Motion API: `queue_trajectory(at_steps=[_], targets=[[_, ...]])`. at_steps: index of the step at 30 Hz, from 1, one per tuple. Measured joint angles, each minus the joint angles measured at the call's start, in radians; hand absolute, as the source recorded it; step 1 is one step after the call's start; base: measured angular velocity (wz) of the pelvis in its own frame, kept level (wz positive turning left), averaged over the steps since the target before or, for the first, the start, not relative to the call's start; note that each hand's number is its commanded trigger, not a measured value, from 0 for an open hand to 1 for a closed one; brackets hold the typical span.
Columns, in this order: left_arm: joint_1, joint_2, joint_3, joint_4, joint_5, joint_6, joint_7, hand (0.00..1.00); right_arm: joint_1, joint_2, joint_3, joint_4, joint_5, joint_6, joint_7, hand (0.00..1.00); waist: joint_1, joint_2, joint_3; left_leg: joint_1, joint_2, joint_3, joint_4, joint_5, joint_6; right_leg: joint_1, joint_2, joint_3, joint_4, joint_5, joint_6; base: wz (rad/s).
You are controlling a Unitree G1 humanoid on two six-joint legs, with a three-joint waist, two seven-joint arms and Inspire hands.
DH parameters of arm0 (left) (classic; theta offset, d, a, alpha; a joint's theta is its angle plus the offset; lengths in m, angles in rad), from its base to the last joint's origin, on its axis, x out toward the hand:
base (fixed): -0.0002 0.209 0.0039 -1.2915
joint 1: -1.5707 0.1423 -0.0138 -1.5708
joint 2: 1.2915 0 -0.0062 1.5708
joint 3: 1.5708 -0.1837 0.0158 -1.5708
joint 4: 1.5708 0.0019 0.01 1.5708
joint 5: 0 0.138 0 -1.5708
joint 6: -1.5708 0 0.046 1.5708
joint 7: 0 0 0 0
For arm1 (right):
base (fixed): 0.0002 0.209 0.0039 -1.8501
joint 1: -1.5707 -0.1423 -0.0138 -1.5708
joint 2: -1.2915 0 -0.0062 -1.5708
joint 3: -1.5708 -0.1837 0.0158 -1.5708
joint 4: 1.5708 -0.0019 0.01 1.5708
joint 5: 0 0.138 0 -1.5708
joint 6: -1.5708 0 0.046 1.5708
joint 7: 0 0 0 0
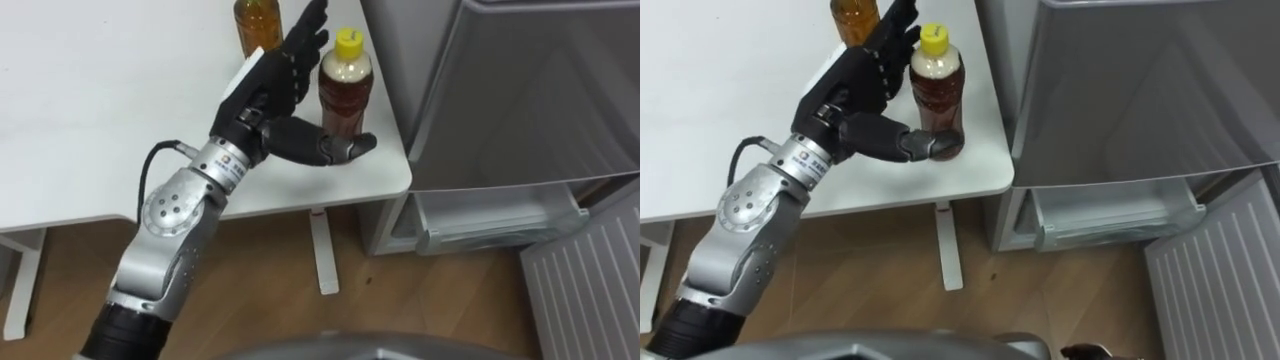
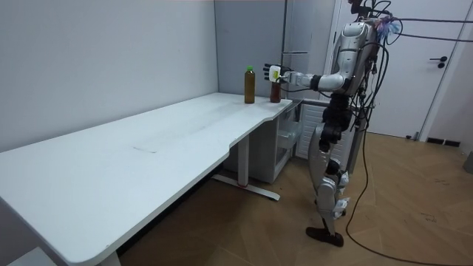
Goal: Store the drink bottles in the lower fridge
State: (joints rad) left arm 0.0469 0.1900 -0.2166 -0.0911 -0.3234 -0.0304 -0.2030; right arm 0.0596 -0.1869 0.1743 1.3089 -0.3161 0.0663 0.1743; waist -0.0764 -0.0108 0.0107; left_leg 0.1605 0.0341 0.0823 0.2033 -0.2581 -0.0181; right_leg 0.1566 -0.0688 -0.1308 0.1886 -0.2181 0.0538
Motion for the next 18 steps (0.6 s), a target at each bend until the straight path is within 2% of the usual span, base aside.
queue_trajectory(at_steps=[6, 11, 14, 18], targets=[[-0.013, -0.006, 0.018, 0.011, 0.000, 0.000, 0.035, 0.00, 0.007, 0.005, 0.000, -0.009, -0.004, 0.003, -0.010, 0.00, -0.003, -0.004, 0.0048, -0.009, 0.000, 0.000, 0.001, 0.000, 0.000, -0.003, 0.000, 0.000, 0.001, 0.000, 0.000, 0.00], [-0.022, -0.012, 0.019, 0.028, 0.002, 0.002, 0.048, 0.00, 0.023, 0.009, -0.001, -0.047, -0.010, 0.022, -0.008, 0.00, -0.002, -0.009, 0.0080, -0.014, 0.000, 0.000, 0.001, 0.000, 0.000, -0.016, 0.000, 0.002, 0.001, 0.000, 0.000, 0.00], [-0.038, -0.013, 0.020, 0.040, 0.002, 0.009, 0.058, 0.00, 0.025, 0.011, -0.001, -0.061, -0.017, 0.023, -0.006, 0.00, -0.002, -0.011, 0.0085, -0.015, 0.000, 0.000, 0.001, 0.000, 0.000, -0.017, 0.000, 0.002, 0.001, 0.000, 0.000, 0.00], [-0.049, -0.017, 0.020, 0.040, 0.003, 0.011, 0.063, 0.00, 0.032, 0.015, -0.001, -0.070, -0.017, 0.023, -0.005, 0.00, -0.003, -0.015, 0.0049, -0.014, 0.000, 0.000, 0.001, 0.000, 0.000, -0.017, 0.001, 0.004, 0.001, 0.000, 0.000, 0.00]])
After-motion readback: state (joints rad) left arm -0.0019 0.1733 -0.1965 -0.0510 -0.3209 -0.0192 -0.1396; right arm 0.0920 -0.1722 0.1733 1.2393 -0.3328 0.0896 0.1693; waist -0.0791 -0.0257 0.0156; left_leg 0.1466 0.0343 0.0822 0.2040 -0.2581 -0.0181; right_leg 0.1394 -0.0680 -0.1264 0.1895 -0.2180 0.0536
